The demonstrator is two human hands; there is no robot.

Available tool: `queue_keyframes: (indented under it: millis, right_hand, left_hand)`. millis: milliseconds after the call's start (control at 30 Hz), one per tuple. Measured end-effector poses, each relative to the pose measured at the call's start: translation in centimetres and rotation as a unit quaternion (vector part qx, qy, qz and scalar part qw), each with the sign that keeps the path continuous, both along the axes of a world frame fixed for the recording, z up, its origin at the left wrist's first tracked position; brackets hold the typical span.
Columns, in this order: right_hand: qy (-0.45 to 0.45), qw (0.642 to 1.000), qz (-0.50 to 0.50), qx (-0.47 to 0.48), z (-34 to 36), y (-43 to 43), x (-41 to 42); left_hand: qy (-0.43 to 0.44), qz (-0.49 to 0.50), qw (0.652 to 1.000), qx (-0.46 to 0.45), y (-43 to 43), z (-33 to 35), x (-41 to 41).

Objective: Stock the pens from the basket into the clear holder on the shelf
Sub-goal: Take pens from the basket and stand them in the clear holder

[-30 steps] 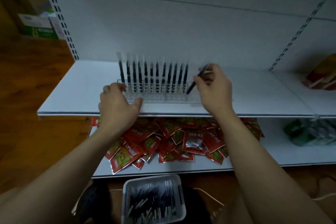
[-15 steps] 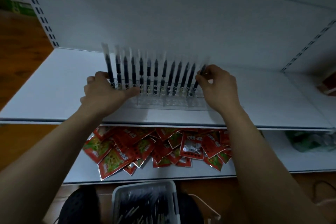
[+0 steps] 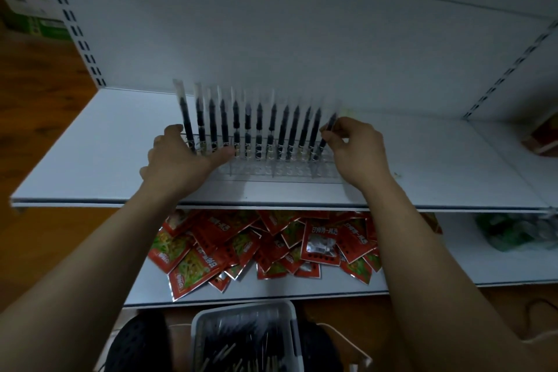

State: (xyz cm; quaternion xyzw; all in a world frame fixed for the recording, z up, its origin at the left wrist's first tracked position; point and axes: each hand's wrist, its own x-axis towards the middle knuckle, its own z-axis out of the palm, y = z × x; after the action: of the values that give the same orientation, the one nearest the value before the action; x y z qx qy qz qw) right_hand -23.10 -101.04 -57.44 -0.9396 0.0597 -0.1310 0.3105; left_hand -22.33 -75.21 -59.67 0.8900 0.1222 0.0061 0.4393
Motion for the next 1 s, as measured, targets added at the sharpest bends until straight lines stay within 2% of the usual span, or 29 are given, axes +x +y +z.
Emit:
queue_keyframes:
  millis: [133,267,400,500,567,633,733,800,900,967,1000]
  right_hand:
    - [0.045,0.999,-0.01,-0.024,-1.0,-0.3,-0.9]
    - [-0.063,0.995,-0.054,0.048,-0.2,-0.8,-3.4]
    - [-0.073,0.991,-0.081,0.081,-0.2,0.0,-7.3]
    - [-0.078,0.993,-0.043,0.083,-0.4,1.7,-10.1]
    - [-0.03,0.997,-0.006,0.069,-1.0,2.7,-11.3]
    - [0.036,0.998,0.014,0.053,-2.0,3.3,-12.0]
    - [0.155,0.985,0.07,0.02,-3.6,4.0,-13.2]
    - [0.255,0.957,0.134,-0.024,-5.1,4.4,-14.2]
    - [0.412,0.885,0.204,-0.071,-8.1,4.7,-15.8]
    - [0.476,0.846,0.22,-0.097,-10.4,4.6,-16.4]
    - [0.49,0.838,0.219,-0.098,-11.5,4.6,-16.7]
  left_hand:
    - [-0.005,0.035,0.999,0.013,-0.4,1.0,-1.3]
    - [-0.058,0.071,0.995,0.046,-0.7,1.5,-3.9]
    - [-0.1,0.079,0.99,0.051,-1.0,1.3,-7.3]
    - [-0.125,0.047,0.99,0.053,-2.0,0.7,-10.0]
    - [-0.092,-0.021,0.995,-0.025,-2.9,0.0,-11.9]
    - [-0.022,-0.067,0.99,-0.12,-3.6,-1.5,-13.3]
    - [0.058,-0.07,0.985,-0.145,-3.7,-5.1,-14.5]
    - [0.115,-0.064,0.98,-0.147,-3.1,-7.6,-15.3]
    - [0.188,-0.042,0.972,-0.133,-1.9,-11.9,-17.4]
    - [0.237,-0.019,0.962,-0.138,-1.4,-14.5,-19.3]
    - [0.261,-0.011,0.954,-0.146,-1.3,-15.3,-20.1]
